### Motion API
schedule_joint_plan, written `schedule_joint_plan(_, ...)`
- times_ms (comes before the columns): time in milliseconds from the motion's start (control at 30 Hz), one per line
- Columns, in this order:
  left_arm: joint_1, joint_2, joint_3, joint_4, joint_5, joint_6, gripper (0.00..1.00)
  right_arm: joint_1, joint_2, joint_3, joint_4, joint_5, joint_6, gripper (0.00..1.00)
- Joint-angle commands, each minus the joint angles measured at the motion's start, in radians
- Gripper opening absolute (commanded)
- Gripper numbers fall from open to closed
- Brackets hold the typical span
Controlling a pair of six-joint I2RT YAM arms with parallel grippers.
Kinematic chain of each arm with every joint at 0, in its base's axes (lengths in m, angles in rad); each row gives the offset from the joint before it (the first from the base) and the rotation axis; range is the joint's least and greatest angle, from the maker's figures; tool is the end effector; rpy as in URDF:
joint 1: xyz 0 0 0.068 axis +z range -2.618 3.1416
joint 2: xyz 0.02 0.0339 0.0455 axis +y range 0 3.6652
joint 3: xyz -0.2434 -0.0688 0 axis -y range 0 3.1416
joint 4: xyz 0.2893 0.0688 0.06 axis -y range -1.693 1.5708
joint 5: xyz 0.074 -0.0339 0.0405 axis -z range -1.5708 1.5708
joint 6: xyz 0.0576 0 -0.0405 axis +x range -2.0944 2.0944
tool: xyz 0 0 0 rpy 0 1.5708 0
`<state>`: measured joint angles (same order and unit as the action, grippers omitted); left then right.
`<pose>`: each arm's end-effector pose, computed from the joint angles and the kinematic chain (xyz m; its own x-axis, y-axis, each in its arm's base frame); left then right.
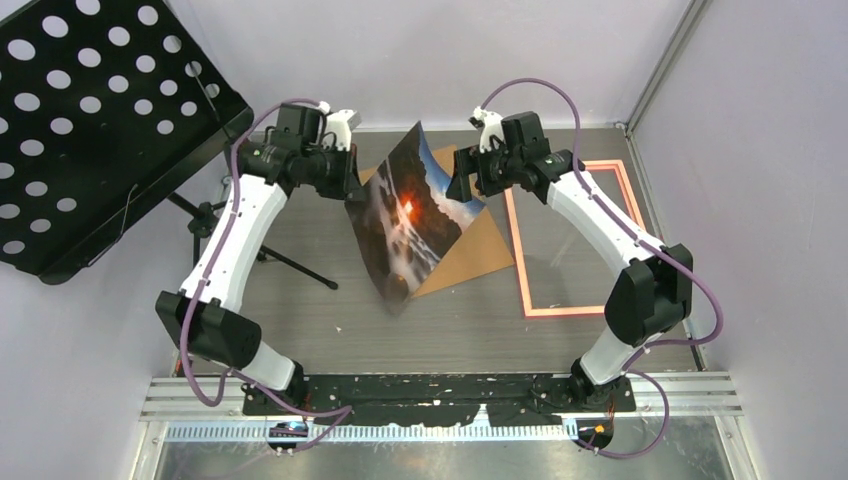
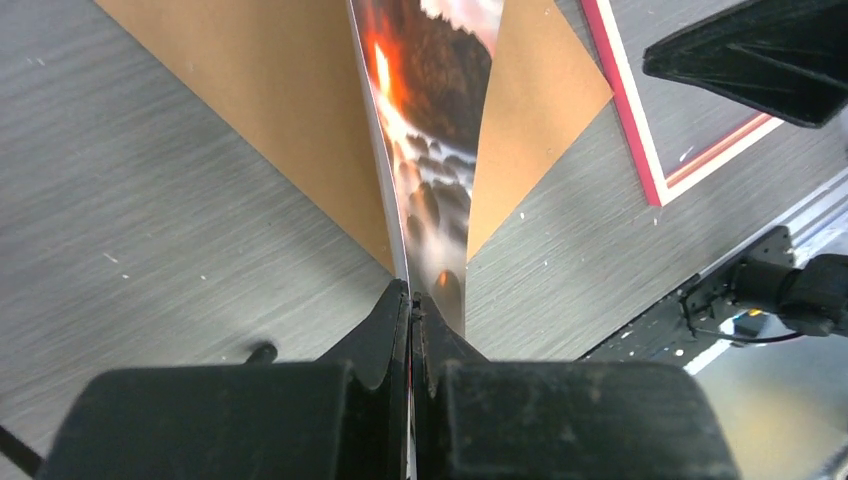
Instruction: Put the photo into the frame
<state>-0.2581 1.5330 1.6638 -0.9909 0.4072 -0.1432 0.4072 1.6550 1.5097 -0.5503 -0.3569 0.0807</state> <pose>0.3544 -0.1172 0.3578 -0.7944 0.0742 -0.6028 0.3746 0.8411 -0.3902 0.3902 0.1902 0.2915 -0.6363 -0.1922 -0.7471 -0.5679 0.7722 0.2850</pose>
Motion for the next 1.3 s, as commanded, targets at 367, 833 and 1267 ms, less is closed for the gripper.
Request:
schedule_joint_plan(367, -0.503, -0.141, 0.041, 0.019, -0.585, 0.264, 0.0, -0.158, -0.079, -0.047, 0.335, -0.392, 0.417, 0.87)
schedule_joint_plan(833, -0.867, -0.102, -0.19, 0.258, -0.907, 0.367, 0.0, -0.246, -0.175, -0.301, 0.382, -0.439, 0.48, 0.87)
schedule_joint_plan(1267, -0.977, -0.053, -0.232, 0.324, -0.992, 0.395, 0.0, -0.245, -0.154, -0.425, 0.472, -0.455, 0.546, 0.85)
